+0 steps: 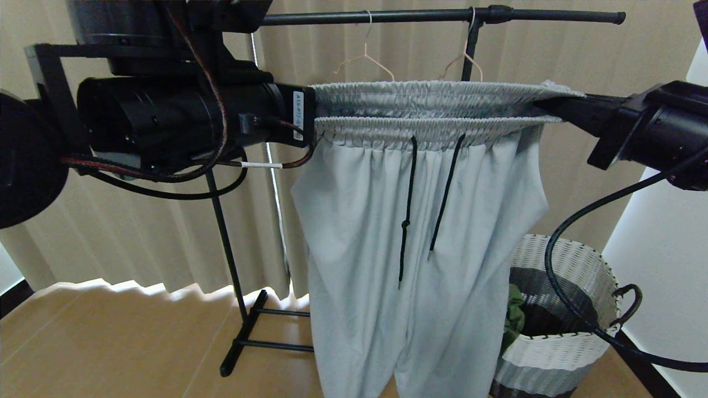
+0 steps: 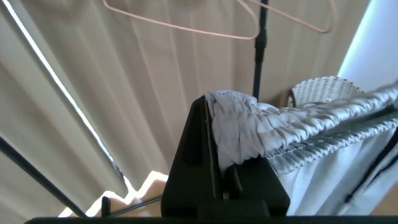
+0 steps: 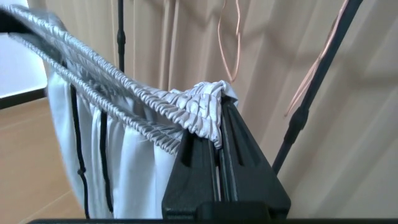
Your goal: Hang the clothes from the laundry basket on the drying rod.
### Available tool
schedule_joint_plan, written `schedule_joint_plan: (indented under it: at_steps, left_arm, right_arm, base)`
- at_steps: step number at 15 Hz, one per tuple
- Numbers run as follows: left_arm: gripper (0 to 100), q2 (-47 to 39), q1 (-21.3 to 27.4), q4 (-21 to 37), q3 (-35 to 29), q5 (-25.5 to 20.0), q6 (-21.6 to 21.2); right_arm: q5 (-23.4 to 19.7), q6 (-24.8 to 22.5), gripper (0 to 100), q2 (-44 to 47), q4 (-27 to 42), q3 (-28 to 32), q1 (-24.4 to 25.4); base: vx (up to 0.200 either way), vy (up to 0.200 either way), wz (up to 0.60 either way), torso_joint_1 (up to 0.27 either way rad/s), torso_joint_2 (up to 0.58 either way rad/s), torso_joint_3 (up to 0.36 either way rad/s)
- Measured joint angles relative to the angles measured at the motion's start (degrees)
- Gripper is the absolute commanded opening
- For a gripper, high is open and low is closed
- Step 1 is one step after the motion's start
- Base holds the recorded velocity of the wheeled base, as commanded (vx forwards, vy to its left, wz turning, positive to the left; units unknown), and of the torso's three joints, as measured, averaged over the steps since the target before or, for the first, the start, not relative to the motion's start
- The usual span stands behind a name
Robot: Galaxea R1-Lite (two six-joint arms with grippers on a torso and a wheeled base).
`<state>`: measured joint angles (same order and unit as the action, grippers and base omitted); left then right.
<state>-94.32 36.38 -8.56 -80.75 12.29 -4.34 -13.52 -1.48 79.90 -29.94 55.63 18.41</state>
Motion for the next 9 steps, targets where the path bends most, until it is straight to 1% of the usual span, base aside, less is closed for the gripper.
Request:
schedule_joint_plan:
  at_steps: [2, 4, 9]
  left_arm:
    - [0, 0.5, 0.6, -0.1, 0.7, 0.0, 0.0]
    - [0, 0.6, 0.8, -0.4, 1.5, 0.2, 0.0]
    - [0, 0.5, 0.6, -0.7, -0.8, 0.2, -0.3]
  right_arm:
    - [0.0, 0.0, 0, 0.0, -0.1, 0.0, 0.0]
    - [0.0, 0.0, 0, 0.1, -0.2, -1.8, 0.0]
    - [0.0, 0.0, 0, 0.1, -0.1, -2.2, 0.0]
  base:
    - [0.000, 0.000, 0.00, 0.000, 0.00, 0.000]
    - [0.000, 0.000, 0.00, 0.000, 0.00, 0.000]
    - [0.000, 0.000, 0.00, 0.000, 0.00, 0.000]
